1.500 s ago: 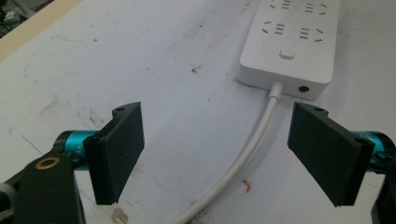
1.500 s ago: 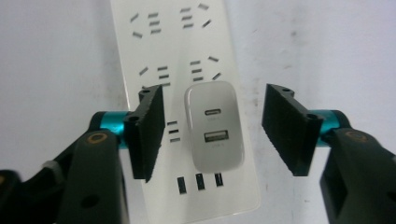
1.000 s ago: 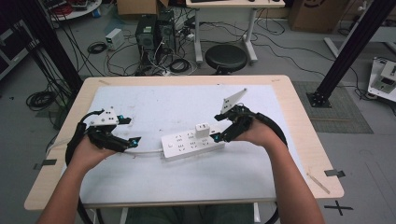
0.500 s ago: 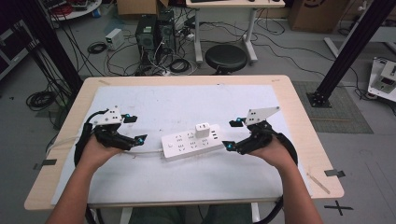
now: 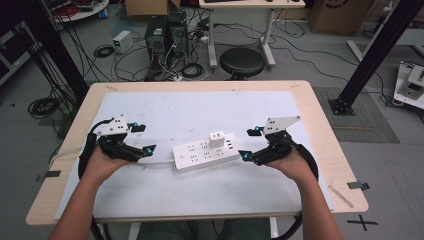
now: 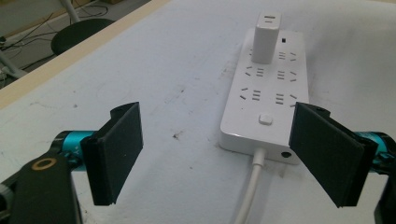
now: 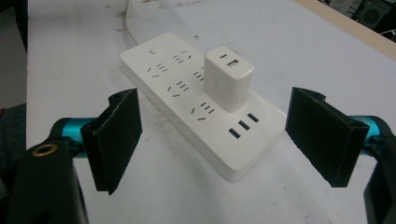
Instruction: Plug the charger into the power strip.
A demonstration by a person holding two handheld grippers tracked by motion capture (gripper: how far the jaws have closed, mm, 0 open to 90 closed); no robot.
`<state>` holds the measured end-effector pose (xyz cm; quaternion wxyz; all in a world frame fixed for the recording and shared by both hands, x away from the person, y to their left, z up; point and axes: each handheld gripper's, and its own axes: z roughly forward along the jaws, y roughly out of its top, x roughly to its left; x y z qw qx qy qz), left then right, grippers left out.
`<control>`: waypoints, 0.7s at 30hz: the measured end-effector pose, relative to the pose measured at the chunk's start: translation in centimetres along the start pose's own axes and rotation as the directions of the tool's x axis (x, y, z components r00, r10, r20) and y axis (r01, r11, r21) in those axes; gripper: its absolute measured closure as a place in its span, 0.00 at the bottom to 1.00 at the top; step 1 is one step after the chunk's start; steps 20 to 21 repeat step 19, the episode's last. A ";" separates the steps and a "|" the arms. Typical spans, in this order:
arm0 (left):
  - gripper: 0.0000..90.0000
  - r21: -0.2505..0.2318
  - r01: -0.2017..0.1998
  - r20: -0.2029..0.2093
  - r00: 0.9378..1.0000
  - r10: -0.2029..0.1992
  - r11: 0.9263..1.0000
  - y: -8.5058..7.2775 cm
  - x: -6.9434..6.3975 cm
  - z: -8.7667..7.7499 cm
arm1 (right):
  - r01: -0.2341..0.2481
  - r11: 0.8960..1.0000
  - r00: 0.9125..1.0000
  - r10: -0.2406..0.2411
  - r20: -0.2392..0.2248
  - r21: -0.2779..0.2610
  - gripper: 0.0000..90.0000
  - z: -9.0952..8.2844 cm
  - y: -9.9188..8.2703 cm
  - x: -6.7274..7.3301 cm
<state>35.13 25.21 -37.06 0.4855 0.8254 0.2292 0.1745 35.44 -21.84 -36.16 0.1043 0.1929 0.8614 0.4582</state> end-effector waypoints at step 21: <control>0.20 0.000 -0.001 -0.004 1.000 0.001 1.000 0.0 -0.1 -0.1 | -0.009 1.000 1.000 0.009 0.001 0.007 0.21 0.0 0.1 -0.1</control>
